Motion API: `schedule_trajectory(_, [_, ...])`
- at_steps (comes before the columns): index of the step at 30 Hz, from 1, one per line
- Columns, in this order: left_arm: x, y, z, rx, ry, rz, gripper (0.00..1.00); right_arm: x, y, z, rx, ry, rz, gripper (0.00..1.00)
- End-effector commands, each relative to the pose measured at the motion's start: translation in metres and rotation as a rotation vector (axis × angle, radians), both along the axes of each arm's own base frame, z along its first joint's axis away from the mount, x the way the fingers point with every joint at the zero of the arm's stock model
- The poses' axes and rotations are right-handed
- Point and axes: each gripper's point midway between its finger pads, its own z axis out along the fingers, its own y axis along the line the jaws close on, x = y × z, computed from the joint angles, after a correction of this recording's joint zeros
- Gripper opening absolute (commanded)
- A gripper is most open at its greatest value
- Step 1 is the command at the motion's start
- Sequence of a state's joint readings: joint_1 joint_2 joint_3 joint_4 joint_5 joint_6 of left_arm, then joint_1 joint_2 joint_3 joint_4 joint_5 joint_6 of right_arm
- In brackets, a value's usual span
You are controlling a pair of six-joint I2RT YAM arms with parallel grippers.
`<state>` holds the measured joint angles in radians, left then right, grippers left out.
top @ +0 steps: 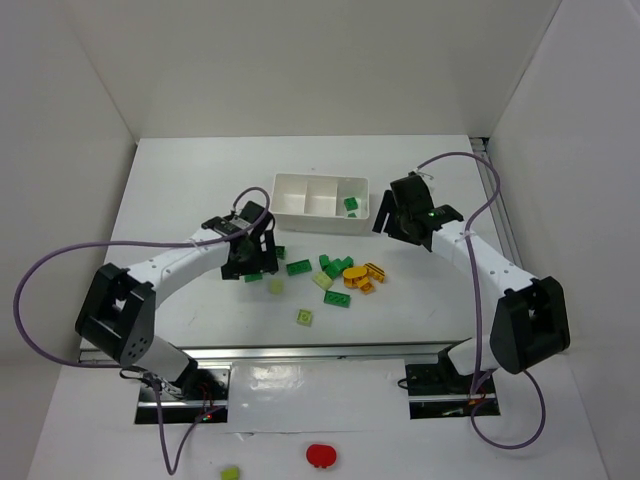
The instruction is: Sort the legos into containers by color
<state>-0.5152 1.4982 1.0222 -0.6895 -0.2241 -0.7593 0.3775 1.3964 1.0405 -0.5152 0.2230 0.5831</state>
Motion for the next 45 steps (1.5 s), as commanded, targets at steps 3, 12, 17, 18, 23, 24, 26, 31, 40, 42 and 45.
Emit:
schedule_trajectory(3, [0.014, 0.015, -0.022, 0.009, 0.001, 0.105, 0.94, 0.012, 0.007, 0.017, 0.012, -0.063, 0.012, 0.76])
schedule_trajectory(12, [0.042, 0.015, -0.046, 0.037, 0.028, 0.128, 0.8, 0.013, 0.007, 0.013, 0.005, -0.046, 0.012, 0.76])
schedule_trajectory(17, [0.043, 0.021, -0.044, 0.083, 0.046, 0.138, 0.64, 0.012, 0.003, 0.008, -0.016, -0.035, -0.001, 0.76])
schedule_trajectory(18, [0.046, 0.019, -0.033, 0.069, 0.025, 0.147, 0.56, 0.014, 0.004, 0.012, -0.012, -0.043, -0.001, 0.76])
schedule_trajectory(23, [0.05, 0.014, 0.026, 0.045, -0.101, 0.087, 0.5, 0.015, 0.002, 0.012, -0.019, -0.046, -0.007, 0.76])
schedule_trajectory(24, [0.054, 0.009, 0.041, 0.022, -0.125, 0.055, 0.5, 0.015, 0.002, 0.012, -0.019, -0.046, -0.007, 0.76])
schedule_trajectory(26, [0.059, 0.002, 0.057, -0.006, -0.147, 0.027, 0.5, 0.017, 0.003, 0.016, -0.015, -0.054, -0.007, 0.76])
schedule_trajectory(31, [0.087, -0.036, 0.112, -0.099, -0.244, -0.064, 0.49, 0.02, 0.002, 0.02, -0.017, -0.067, -0.013, 0.76])
schedule_trajectory(40, [0.165, -0.143, 0.17, -0.314, -0.39, -0.248, 0.44, 0.008, -0.02, 0.038, -0.035, -0.118, -0.107, 0.76])
schedule_trajectory(42, [0.178, -0.166, 0.149, -0.34, -0.348, -0.282, 0.44, 0.005, -0.023, 0.04, -0.037, -0.118, -0.121, 0.77])
schedule_trajectory(45, [0.198, -0.194, 0.158, -0.42, -0.372, -0.33, 0.44, -0.002, -0.034, 0.037, -0.065, -0.094, -0.156, 0.77])
